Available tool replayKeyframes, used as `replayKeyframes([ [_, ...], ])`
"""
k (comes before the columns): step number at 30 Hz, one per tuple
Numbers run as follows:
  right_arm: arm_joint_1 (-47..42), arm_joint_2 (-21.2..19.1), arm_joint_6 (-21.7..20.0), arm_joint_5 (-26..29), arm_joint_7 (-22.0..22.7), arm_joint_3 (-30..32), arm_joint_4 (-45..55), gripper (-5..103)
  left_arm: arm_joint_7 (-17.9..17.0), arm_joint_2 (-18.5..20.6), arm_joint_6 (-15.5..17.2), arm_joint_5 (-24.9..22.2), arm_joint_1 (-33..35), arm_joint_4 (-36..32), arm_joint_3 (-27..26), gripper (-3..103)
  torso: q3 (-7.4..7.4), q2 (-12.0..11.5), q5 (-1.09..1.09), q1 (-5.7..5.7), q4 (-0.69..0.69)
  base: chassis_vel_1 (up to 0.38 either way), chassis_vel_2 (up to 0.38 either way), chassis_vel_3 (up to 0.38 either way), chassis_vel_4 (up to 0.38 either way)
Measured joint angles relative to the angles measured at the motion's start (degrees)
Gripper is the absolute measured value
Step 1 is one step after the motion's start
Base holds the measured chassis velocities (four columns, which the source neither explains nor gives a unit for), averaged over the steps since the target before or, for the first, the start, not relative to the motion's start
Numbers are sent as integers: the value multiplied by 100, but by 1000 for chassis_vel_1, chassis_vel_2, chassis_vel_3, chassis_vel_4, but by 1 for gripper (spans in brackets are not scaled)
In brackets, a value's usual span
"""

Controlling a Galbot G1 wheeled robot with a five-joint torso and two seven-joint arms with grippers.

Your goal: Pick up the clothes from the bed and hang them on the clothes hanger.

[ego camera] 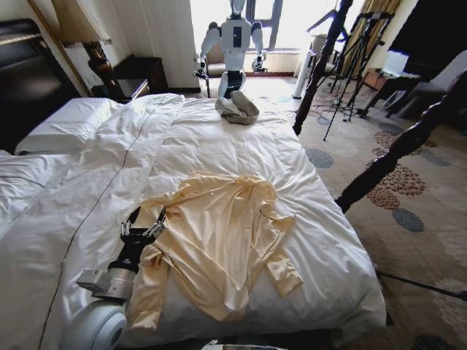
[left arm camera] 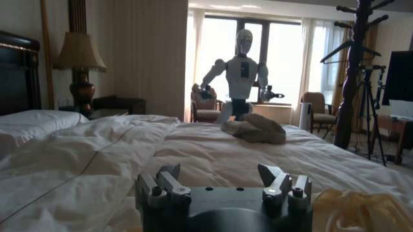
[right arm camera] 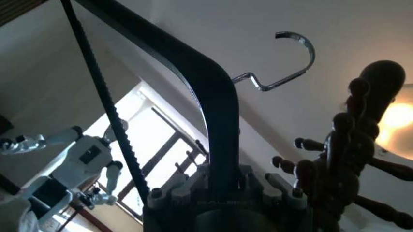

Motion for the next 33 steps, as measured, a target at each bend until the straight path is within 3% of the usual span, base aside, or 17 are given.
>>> replayKeyframes([
  [2, 28, 113, 14, 206, -52, -580, 356, 19, -20, 52, 16, -50, -40, 51, -33, 82, 0, 0, -4, 0, -2, 0, 0, 0, 0],
  [3, 28, 113, 14, 206, -52, -580, 356, 19, -20, 52, 16, -50, -40, 51, -33, 82, 0, 0, -4, 0, -2, 0, 0, 0, 0],
  [6, 195, 421, 9, 177, -60, -1636, 519, 19, -61, 187, 80, -162, -157, 108, -47, 82, 1, 0, 2, 0, 9, 0, 0, 0, 0],
  [8, 202, 508, -19, 159, -37, -1884, 567, 19, -76, 266, 120, -222, -243, 138, -12, 82, 0, 0, 2, 0, 9, 0, 0, 0, 0],
  [9, 241, 708, -61, 112, 101, -2536, 647, 19, -98, 478, 216, -346, -486, 254, 116, 83, 1, 0, -4, 1, -1, 0, 0, 0, 0],
  [11, 520, 945, -104, 62, 201, -3394, 645, 19, -112, 636, 259, -422, -623, 356, 194, 84, 1, 0, 1, 2, -6, 0, 0, 0, 0],
  [12, 520, 945, -104, 62, 201, -3394, 645, 19, -112, 636, 259, -422, -623, 356, 194, 84, 1, 0, 1, 2, -6, 0, 0, 0, 0],
  [14, 1137, 1249, -143, -8, 219, -4655, 463, 19, -116, 789, 270, -481, -735, 490, 258, 85, 1, -1, 2, 1, 4, 0, 0, 0, 0],
  [16, 1650, 1437, -160, -41, 225, -5556, 250, 19, -129, 836, 275, -499, -796, 570, 300, 85, 1, 0, -7, 1, 1, 0, 0, 0, 0],
  [17, 1650, 1437, -160, -41, 225, -5556, 250, 19, -129, 836, 275, -499, -796, 570, 300, 85, 1, 0, -7, 1, 1, 0, 0, 0, 0],
  [20, 2656, 1912, -272, -89, 226, -7003, -247, 19, -143, 813, 287, -500, -865, 658, 329, 85, 1, -1, -1, 1, 2, 0, 0, 0, 0],
  [21, 2656, 1912, -272, -89, 226, -7003, -247, 19, -143, 813, 287, -500, -865, 658, 329, 85, 1, -1, -1, 1, 2, 0, 0, 0, 0],
  [24, 3638, 2612, -204, -274, 223, -8272, -1004, 19, -144, 744, 292, -499, -969, 745, 379, 86, 2, -1, -1, 2, 2, 0, 0, 0, 0],
  [25, 3638, 2612, -204, -274, 223, -8272, -1004, 19, -144, 744, 292, -499, -969, 745, 379, 86, 2, -1, -1, 2, 2, 0, 0, 0, 0],
  [29, 4051, 3445, 49, -335, 234, -9069, -1726, 19, -156, 636, 296, -504, -1103, 834, 392, 86, 2, -1, -2, 2, 4, 0, 0, 0, 0],
  [30, 4051, 3445, 49, -335, 234, -9069, -1726, 19, -156, 636, 296, -504, -1103, 834, 392, 86, 2, -1, -2, 2, 4, 0, 0, 0, 0],
  [33, 4048, 3984, 489, -698, 196, -9214, -2417, 19, -165, 615, 296, -516, -1140, 897, 382, 86, 1, 0, -2, 1, 2, 0, 0, 0, 0],
])
